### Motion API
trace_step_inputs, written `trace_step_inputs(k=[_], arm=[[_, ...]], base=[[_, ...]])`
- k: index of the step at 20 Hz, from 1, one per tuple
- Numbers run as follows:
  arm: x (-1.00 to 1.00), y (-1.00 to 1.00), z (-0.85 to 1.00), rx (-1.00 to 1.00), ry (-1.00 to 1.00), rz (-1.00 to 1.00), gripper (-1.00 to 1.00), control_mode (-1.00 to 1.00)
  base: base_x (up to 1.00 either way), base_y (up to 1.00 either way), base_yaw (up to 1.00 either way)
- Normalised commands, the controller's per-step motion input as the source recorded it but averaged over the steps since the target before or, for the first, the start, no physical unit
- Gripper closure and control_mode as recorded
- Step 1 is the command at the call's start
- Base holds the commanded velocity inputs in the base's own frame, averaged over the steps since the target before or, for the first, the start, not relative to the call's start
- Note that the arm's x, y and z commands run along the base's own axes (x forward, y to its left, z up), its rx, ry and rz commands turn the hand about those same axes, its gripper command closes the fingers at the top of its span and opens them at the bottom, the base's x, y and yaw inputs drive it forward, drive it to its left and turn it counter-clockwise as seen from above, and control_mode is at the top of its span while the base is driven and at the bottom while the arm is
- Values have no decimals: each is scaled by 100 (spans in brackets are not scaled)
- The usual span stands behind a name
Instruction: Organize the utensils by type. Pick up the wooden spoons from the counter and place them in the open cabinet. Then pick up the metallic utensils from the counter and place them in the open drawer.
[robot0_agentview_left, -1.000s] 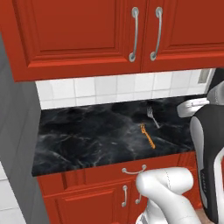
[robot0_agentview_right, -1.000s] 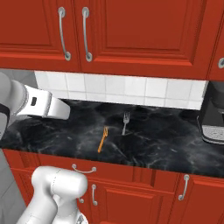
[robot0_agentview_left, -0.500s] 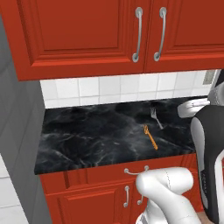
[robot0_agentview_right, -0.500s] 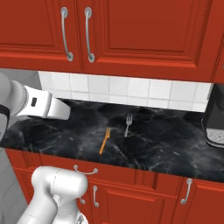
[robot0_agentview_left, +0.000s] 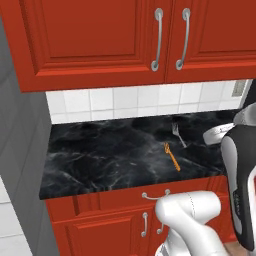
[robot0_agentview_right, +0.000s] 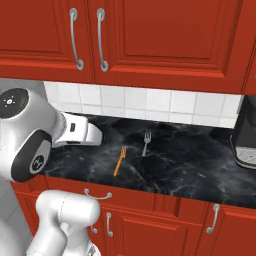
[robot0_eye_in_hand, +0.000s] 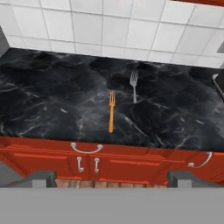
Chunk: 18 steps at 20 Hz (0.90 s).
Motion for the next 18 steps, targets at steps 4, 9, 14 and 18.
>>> trace_step_inputs(k=[4, 9, 14, 18], arm=[[20, -21, -69, 0, 2, 13, -100, -100], [69, 1, -39, -2, 11, 0, -100, -100], [90, 4, -35, 0, 29, 0, -100, -100], [86, 0, -34, 0, 32, 2, -100, -100]], base=[[0, 0, 0], [0, 0, 0], [0, 0, 0], [0, 0, 0]])
